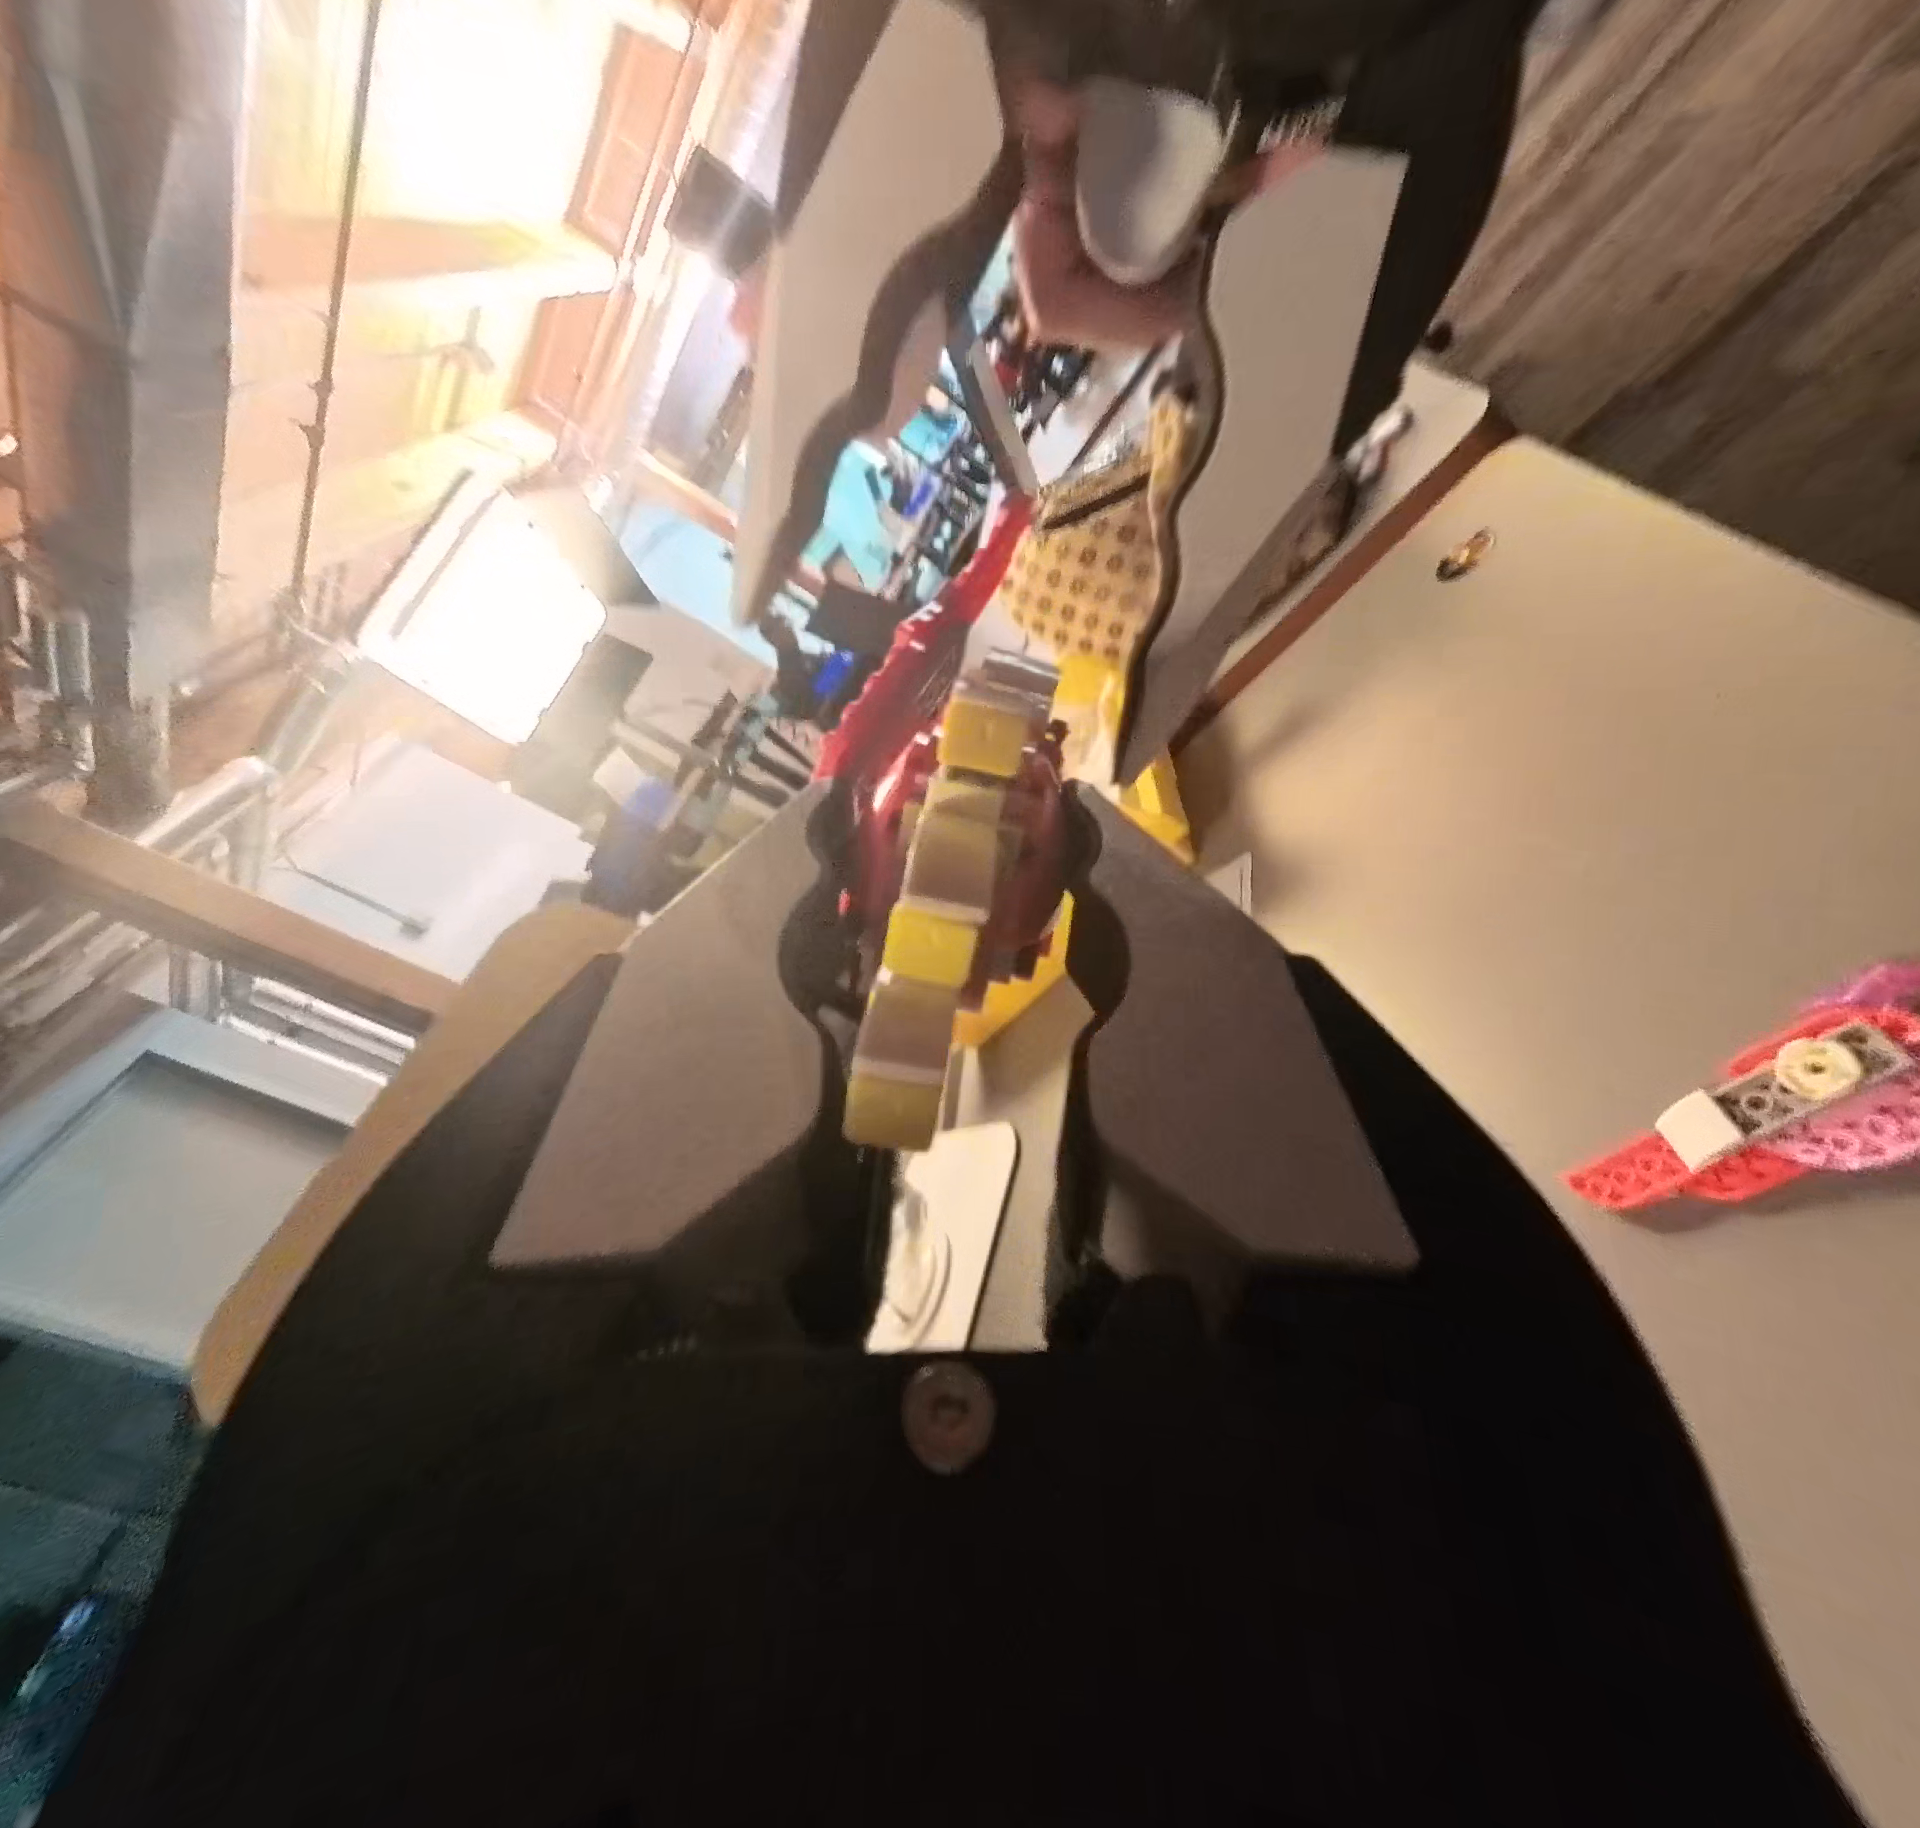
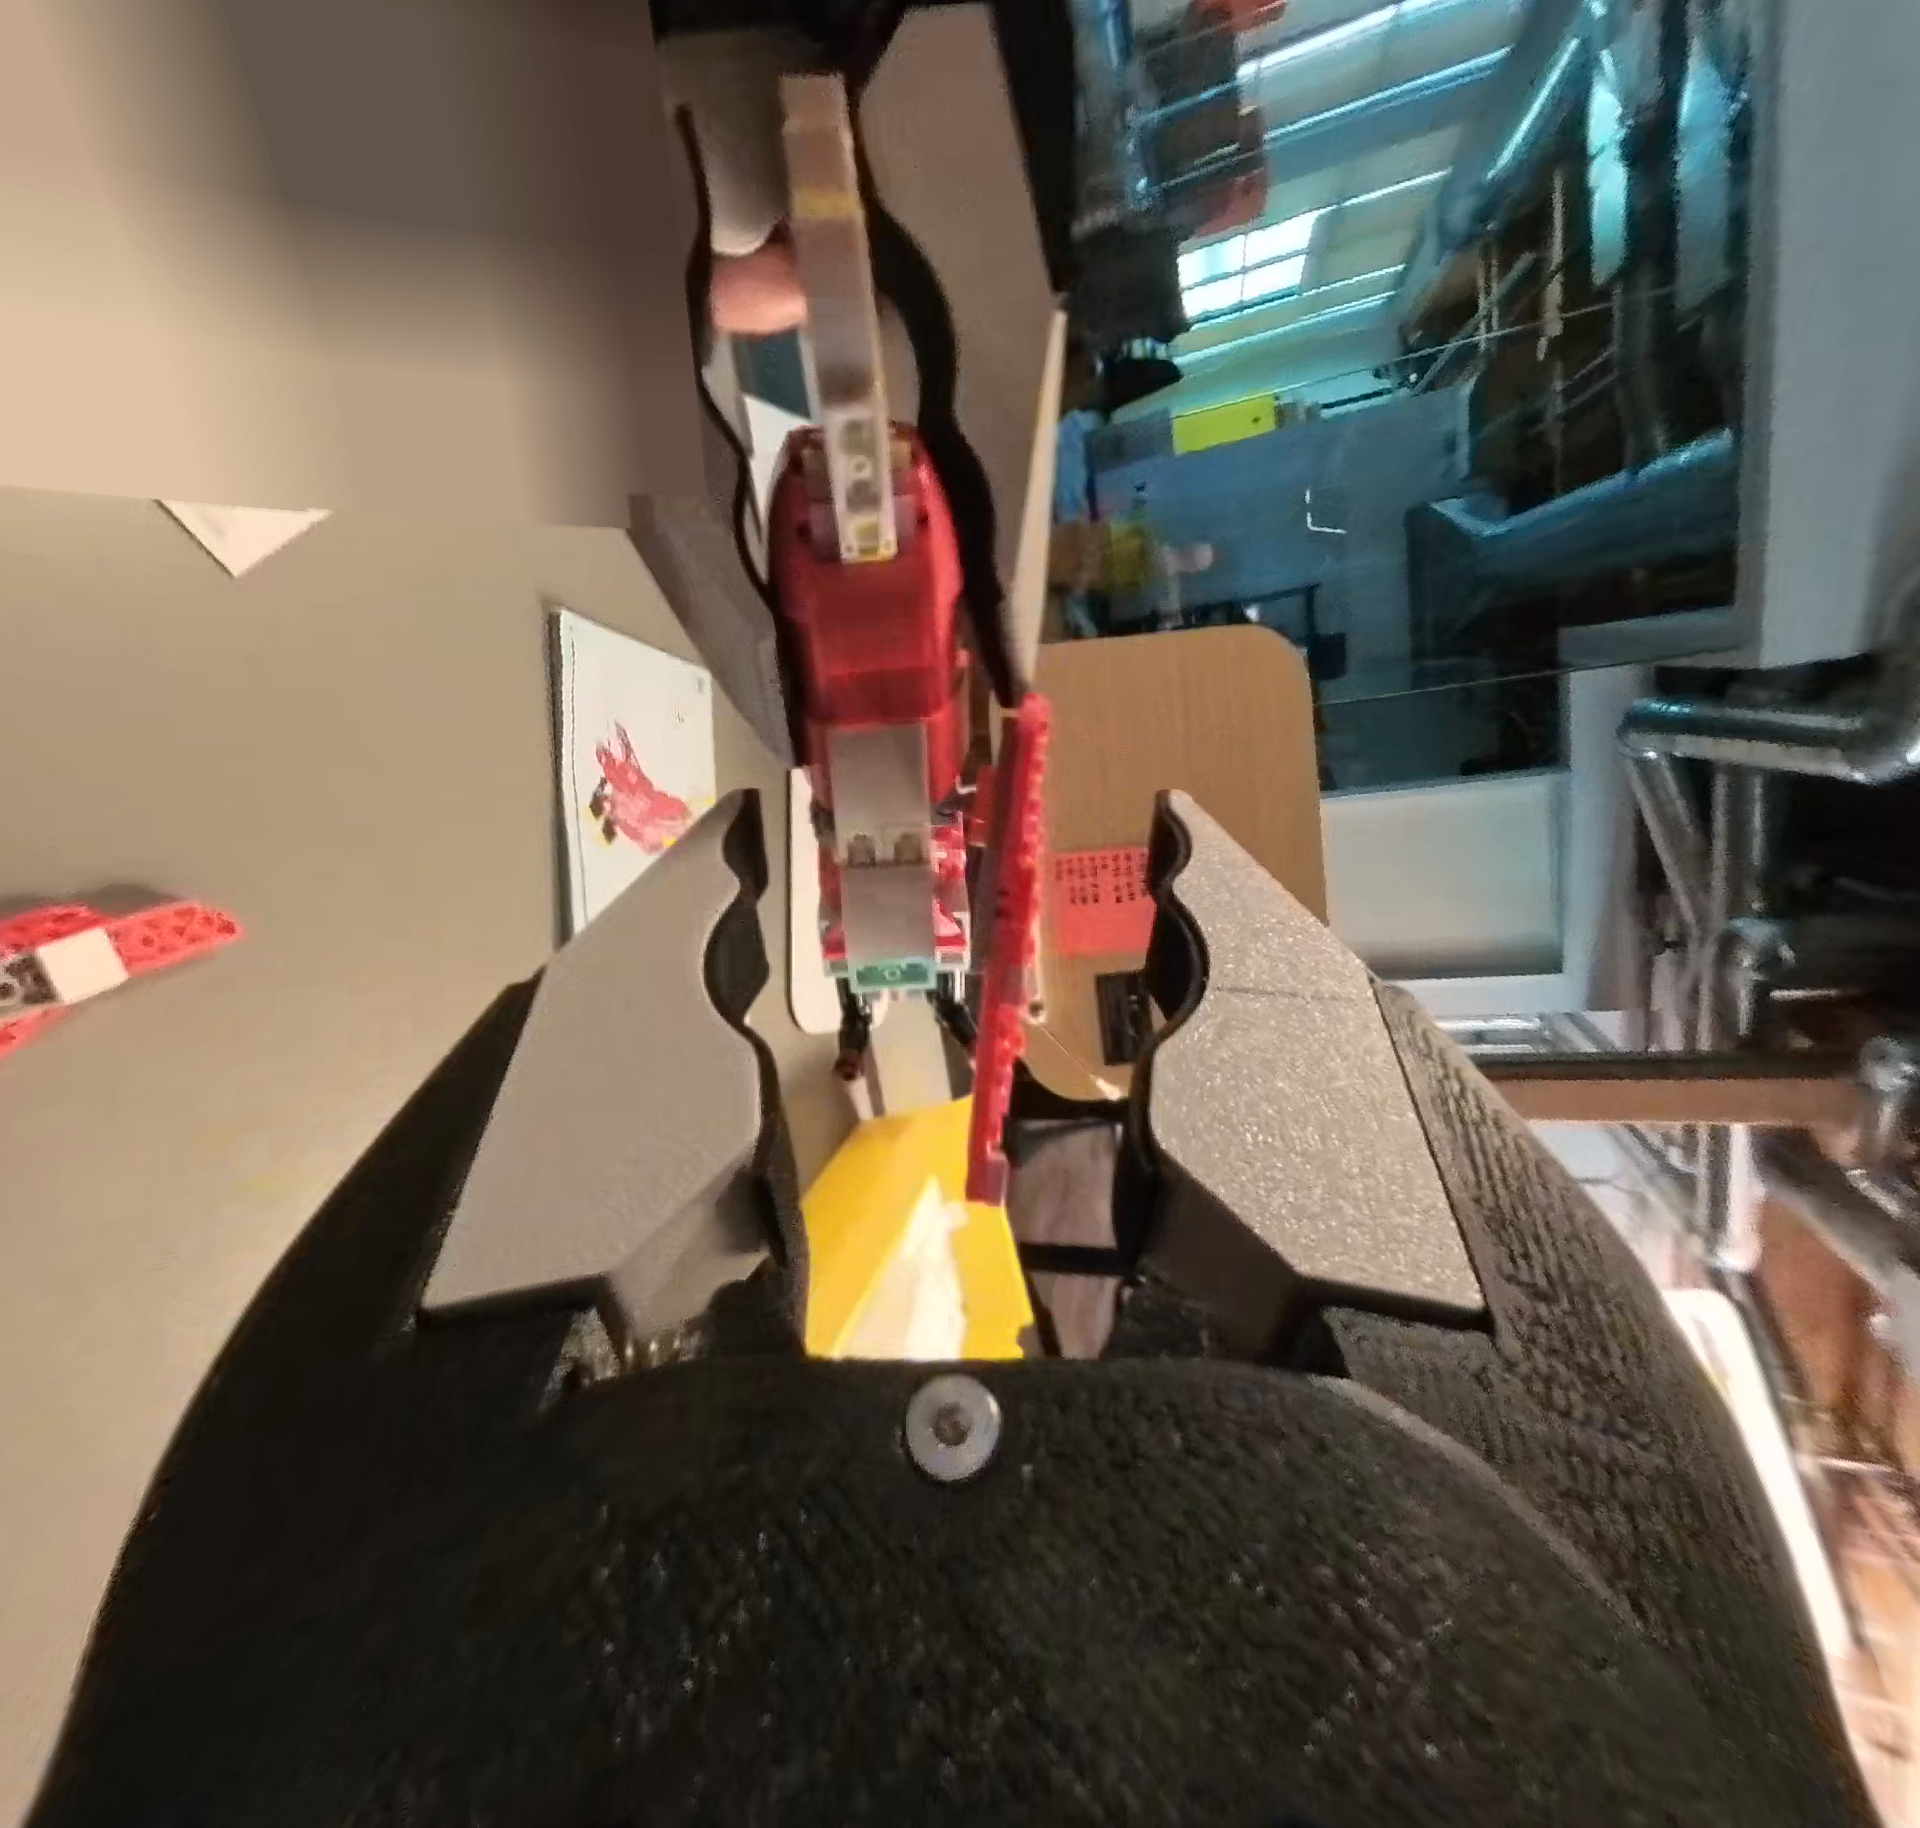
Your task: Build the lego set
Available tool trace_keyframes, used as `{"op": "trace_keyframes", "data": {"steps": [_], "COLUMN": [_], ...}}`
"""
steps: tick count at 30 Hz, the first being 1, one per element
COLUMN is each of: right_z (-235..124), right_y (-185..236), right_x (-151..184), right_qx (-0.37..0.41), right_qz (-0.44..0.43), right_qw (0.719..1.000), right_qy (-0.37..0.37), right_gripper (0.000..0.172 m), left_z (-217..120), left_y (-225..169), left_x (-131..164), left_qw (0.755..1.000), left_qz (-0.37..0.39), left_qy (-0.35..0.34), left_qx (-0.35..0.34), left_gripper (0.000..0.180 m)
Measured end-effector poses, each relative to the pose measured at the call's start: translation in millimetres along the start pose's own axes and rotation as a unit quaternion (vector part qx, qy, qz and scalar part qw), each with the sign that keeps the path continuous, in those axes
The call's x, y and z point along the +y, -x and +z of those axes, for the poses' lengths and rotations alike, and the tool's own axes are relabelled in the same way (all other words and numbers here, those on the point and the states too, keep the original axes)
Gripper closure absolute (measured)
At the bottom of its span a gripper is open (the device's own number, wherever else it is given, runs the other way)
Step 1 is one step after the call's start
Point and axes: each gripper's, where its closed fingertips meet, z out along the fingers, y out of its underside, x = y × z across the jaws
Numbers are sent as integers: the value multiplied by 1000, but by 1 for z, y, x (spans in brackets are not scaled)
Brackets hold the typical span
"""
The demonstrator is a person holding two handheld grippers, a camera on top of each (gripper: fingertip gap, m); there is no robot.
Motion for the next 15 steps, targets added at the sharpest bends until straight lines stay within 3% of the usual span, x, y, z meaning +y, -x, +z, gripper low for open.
{"op": "trace_keyframes", "data": {"steps": [3, 7, 10, 13, 15], "right_z": [-5, -11, 4, 32, 51], "right_y": [-1, 3, 22, 41, 46], "right_x": [19, 69, 116, 152, 169], "right_qx": [33, 125, 157, 174, 195], "right_qz": [49, 138, 259, 366, 388], "right_qw": [998, 977, 943, 898, 883], "right_qy": [-37, -107, -140, -170, -181], "right_gripper": [85, 92, 96, 103, 108], "left_z": [7, 9, 6, -7, -23], "left_y": [0, -5, -22, -53, -80], "left_x": [29, 63, 86, 122, 148], "left_qw": [998, 993, 985, 960, 924], "left_qz": [-5, -28, -53, -132, -193], "left_qy": [56, 118, 165, 247, 323], "left_qx": [-1, -10, -9, 17, 64], "left_gripper": [143, 143, 142, 142, 142]}}
